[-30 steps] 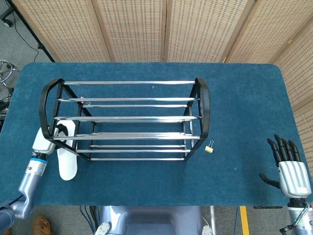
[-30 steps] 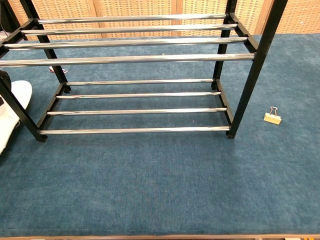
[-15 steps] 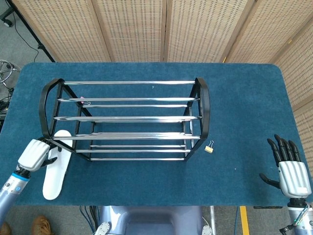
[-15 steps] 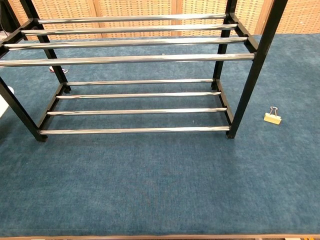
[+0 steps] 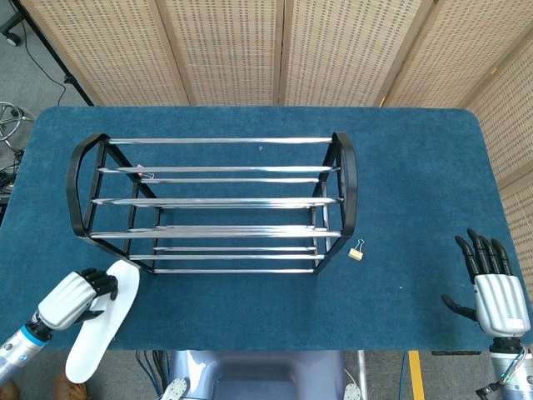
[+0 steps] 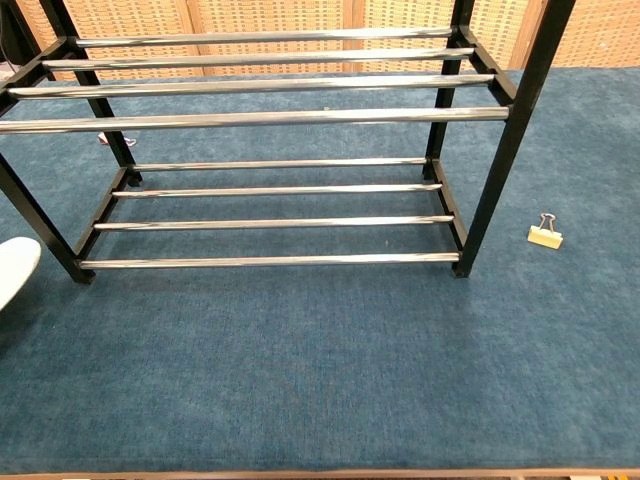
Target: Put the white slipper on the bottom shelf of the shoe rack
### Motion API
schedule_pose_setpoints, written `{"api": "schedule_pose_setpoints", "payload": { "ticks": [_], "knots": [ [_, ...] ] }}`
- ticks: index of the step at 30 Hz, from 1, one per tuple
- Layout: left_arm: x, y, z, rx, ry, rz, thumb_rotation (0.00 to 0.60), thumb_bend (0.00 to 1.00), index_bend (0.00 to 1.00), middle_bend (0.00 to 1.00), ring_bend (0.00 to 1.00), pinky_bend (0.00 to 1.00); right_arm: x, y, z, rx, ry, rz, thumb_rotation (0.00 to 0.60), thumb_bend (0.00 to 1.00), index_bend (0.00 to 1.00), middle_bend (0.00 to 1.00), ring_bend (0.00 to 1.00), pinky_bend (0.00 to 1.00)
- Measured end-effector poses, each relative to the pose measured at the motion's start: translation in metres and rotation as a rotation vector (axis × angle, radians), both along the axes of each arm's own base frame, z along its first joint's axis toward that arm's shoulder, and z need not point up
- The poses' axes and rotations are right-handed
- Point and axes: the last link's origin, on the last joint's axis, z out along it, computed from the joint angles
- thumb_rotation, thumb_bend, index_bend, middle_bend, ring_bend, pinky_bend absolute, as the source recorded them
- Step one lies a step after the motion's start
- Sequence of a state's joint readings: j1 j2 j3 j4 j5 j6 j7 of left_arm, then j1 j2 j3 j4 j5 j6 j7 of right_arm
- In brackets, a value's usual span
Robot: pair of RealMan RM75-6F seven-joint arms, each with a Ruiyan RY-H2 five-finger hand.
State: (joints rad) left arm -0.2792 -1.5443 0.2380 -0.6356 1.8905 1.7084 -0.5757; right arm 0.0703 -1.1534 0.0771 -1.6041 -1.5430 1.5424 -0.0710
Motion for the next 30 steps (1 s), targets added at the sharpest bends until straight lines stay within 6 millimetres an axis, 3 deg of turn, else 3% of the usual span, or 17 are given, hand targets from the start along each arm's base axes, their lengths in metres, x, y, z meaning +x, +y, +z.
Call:
{"api": "schedule_pose_setpoints", "payload": {
  "ticks": [6,15,23,30],
  "knots": [
    [0.017,-0.008,-0.010,-0.038,-0.035,-0.077,0.600,0.47,0.72,0.52,0.47,0.53,0.000,0.000,0.000,0.000,0.000,0.000,0.600,0.00,0.00,0.00,0.00,0.00],
    [0.067,-0.005,-0.036,-0.058,-0.066,-0.216,0.600,0.47,0.72,0.52,0.47,0.53,0.000,0.000,0.000,0.000,0.000,0.000,0.600,0.00,0.00,0.00,0.00,0.00],
    [0.112,0.010,-0.058,-0.031,-0.012,-0.313,0.600,0.47,0.72,0.52,0.47,0.53,0.000,0.000,0.000,0.000,0.000,0.000,0.600,0.00,0.00,0.00,0.00,0.00],
    [0.132,0.023,-0.073,-0.019,0.016,-0.332,0.600,0.47,0.72,0.52,0.47,0.53,0.000,0.000,0.000,0.000,0.000,0.000,0.600,0.00,0.00,0.00,0.00,0.00]
  ]
}}
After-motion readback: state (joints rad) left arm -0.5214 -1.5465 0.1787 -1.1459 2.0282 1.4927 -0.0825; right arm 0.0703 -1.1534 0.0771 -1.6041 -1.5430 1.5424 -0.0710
